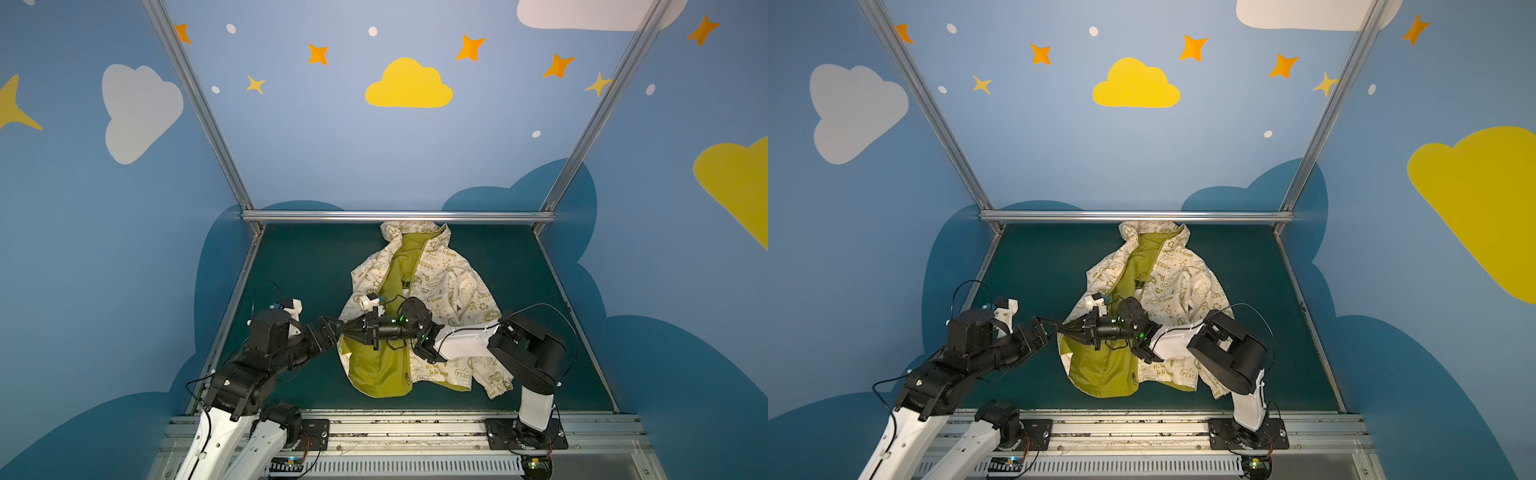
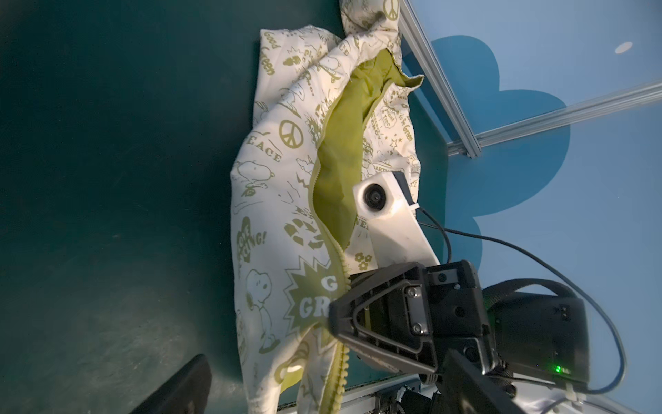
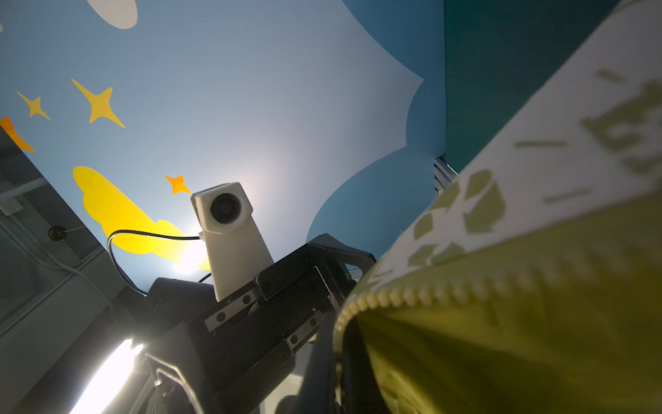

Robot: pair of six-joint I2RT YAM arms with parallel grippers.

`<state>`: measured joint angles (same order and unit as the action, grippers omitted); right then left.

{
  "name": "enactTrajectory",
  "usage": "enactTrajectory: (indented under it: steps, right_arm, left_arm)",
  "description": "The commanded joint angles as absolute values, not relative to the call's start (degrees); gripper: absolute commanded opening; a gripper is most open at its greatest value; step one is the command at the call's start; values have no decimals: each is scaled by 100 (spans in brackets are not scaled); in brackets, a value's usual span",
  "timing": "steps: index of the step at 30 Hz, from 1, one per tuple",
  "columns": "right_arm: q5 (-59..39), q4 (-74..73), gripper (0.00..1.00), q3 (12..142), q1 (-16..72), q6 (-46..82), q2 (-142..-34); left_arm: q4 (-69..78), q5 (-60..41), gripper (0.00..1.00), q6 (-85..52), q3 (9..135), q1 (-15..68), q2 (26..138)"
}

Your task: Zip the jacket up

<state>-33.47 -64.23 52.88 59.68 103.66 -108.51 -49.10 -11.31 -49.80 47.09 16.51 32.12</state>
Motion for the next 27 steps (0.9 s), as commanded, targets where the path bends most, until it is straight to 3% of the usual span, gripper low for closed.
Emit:
enactTrajectory:
  steps: [1,7,20,27]
  right_arm:
    - [-3107,-6889,0,5542,5960,10485,-11103]
    - [-3172,-7185,0,6033,5828,10440,-11586]
    - [-3329,-7172,0,6231,5511,10279,-11935]
    - [-3382,-7348,0,6286,5581,10355,-12017]
  left_arm:
    - [-5247,-771,99,-4768,5037,1608,3176]
    - [-4941,-1768,99,-5326,4994,1582,3148]
    - [-3116,-2237,99,-6883,3311,1616,1864]
    - [-2209,-2491,99,-7312,2975,1829,2004]
